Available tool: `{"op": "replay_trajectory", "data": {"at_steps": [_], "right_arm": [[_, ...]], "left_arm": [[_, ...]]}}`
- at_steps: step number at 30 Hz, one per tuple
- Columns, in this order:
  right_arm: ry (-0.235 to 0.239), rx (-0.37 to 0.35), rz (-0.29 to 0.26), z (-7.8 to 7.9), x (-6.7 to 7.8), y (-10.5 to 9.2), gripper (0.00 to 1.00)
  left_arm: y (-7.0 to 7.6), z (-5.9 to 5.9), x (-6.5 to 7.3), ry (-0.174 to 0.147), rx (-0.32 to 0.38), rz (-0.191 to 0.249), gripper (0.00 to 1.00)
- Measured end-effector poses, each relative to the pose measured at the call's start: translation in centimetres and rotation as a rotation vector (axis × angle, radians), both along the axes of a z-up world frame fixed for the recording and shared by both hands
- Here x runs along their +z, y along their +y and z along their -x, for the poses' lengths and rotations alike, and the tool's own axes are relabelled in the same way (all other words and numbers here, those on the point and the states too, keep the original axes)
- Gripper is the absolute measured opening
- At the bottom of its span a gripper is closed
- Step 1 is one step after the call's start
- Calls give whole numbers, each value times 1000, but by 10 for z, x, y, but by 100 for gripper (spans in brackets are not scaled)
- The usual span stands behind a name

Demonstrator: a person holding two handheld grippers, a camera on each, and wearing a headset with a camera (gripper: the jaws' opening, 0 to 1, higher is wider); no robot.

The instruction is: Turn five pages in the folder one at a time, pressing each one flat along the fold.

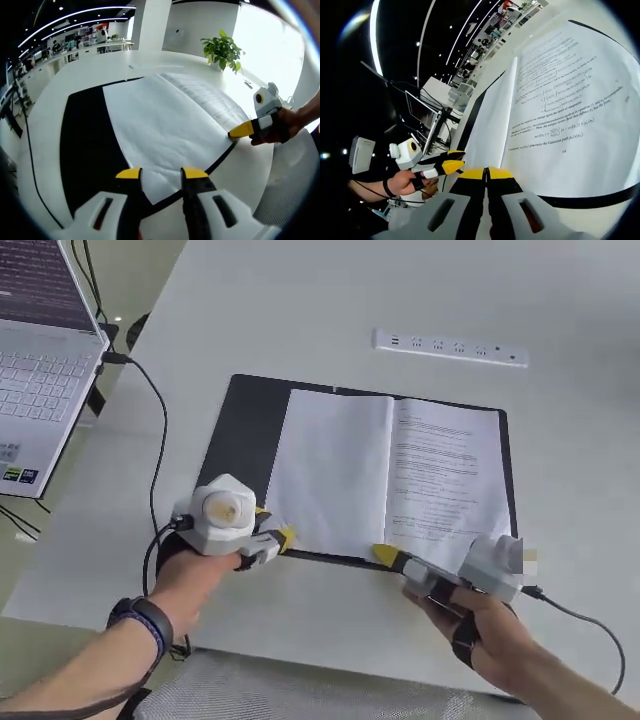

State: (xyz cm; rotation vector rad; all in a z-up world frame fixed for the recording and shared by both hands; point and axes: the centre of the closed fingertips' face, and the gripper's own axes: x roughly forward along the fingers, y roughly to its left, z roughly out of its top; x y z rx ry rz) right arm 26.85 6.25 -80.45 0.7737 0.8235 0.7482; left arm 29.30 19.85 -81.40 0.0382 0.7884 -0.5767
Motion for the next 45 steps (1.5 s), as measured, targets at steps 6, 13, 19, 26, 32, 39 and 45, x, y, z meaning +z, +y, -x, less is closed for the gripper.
{"op": "replay_trajectory", "data": {"at_steps": [6,13,19,26,32,39,45], "right_arm": [[-25,7,-1,2,17,3,0],[-70,8,15,-3,30,0,3],[-119,48,104,0,32,-13,9],[-159,66,189,1,34,-37,20],[-208,78,271,1,42,-64,25],[-295,94,362,-6,61,-98,32],[-364,98,412,-7,81,-118,37]], "left_arm": [[-3,2,1,14,-6,-4,33],[-5,4,10,13,-4,7,37],[-2,1,28,-18,2,10,39],[-2,1,45,-52,-4,7,42],[-3,7,55,-69,-30,-10,45],[-6,13,70,-97,-64,-25,48],[-5,21,83,-123,-100,-43,51]]}}
